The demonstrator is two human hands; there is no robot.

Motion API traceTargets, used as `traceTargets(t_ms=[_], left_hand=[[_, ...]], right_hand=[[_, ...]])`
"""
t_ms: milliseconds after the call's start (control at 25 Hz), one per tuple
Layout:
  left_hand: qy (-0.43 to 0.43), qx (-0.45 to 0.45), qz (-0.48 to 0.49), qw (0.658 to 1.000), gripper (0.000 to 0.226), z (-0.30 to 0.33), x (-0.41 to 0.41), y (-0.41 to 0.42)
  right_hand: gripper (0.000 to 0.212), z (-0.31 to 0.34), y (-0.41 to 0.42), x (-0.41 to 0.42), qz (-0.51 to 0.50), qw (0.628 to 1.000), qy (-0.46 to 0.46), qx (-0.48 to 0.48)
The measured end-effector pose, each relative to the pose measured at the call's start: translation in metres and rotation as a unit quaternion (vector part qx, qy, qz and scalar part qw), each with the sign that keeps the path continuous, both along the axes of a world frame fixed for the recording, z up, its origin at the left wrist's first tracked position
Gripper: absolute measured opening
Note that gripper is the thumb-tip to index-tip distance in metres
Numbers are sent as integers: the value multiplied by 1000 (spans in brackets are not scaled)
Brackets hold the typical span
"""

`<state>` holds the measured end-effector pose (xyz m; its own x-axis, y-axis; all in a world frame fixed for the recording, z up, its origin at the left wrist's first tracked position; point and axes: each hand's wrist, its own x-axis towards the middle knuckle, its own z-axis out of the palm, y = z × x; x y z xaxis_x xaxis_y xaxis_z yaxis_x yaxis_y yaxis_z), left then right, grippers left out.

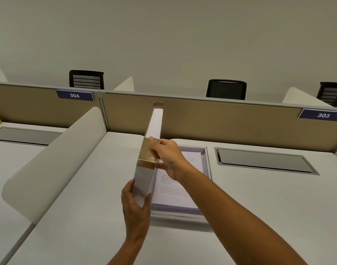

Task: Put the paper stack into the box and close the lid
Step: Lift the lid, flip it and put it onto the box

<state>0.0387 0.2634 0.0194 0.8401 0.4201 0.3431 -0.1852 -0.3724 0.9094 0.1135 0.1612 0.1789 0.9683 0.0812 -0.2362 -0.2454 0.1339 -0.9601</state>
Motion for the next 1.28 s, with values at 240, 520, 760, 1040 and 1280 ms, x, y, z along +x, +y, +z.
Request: traceTargets(t_ms=[240,520,760,1040,1280], left_hand=[[-11,39,-140,989,67,-6,2,12],[376,-45,-132,916,79,-25,62,43],[408,26,-151,900,59,-40,71,37],[349,95,-143,921,49,-36,60,21],[333,133,-161,919,57,-30,58,13]], right_hand=[[19,-9,-33,-9,-53,997,46,27],[14,-39,-95,-33,-115,987,104,27],[22,-87,-143,-48,-157,978,136,10],[21,-131,-165,-54,-170,966,122,-152],[42,-159,-169,-62,-198,942,128,-238]])
